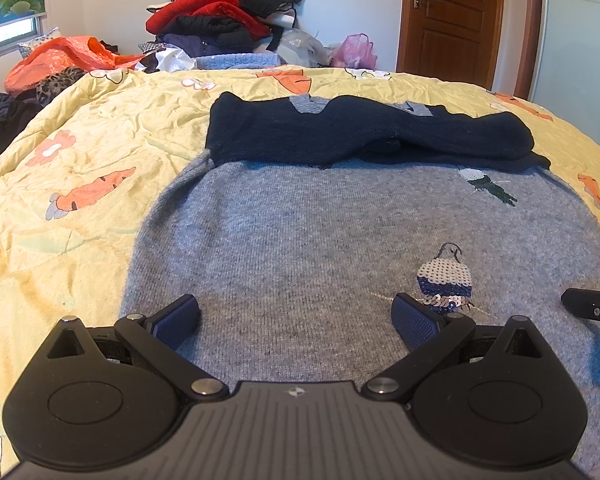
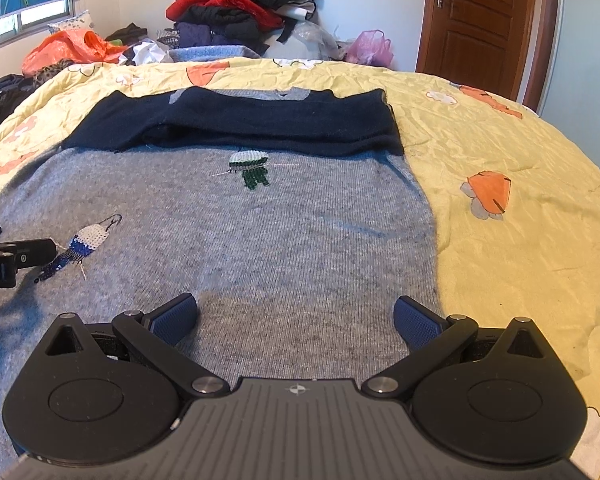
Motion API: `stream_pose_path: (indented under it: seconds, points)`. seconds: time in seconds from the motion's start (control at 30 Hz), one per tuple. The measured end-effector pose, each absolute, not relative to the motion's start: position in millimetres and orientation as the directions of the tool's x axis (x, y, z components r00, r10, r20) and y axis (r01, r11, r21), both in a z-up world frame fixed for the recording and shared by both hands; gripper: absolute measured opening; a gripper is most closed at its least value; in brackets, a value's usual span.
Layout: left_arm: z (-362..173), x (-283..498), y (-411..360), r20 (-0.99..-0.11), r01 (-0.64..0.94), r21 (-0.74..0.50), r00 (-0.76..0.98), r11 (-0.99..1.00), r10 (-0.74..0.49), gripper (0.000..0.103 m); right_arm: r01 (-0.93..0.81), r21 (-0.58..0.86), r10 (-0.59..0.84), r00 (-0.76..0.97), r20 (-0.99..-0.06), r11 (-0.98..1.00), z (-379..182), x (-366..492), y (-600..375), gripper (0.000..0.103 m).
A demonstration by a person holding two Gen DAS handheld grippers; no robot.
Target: Fold small clothes
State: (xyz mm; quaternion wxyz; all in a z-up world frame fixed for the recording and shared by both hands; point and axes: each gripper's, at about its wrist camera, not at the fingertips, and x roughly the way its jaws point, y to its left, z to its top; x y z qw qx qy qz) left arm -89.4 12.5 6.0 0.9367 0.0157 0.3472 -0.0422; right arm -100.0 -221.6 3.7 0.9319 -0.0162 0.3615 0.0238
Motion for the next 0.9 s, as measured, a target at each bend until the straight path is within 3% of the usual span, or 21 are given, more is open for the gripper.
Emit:
stream_pose_path:
  seconds: [0.47,0.57,0.67,0.9]
  points:
    - [6,-90,13,-0.651,0.09,0.0,0.756,0.996,-0.068,0.103,-0.081,-0.007,0.057,0.761,-0.646,0.997,4,-117,-221,0.103]
    - [6,-90,13,-0.651,0.089,0.001,0.756,0.996,-0.067,0.103,-0.189,0.003,0.145,0.746,-0.65,0.982,7,-134,-209,0.103]
    - [6,-90,13,-0.651,0.088,0.002,0.756,0.996,-0.066,0.103,-0.238,-0.074,0.143,0.773,-0.618,0.968,1,-150,-196,0.103]
    - [6,-96,11,-0.651,0.079,0.019,0.757,0.997,-0.047,0.103,-0.222,-0.005,0.168,0.75,-0.639,0.975,2,-140,-204,0.103]
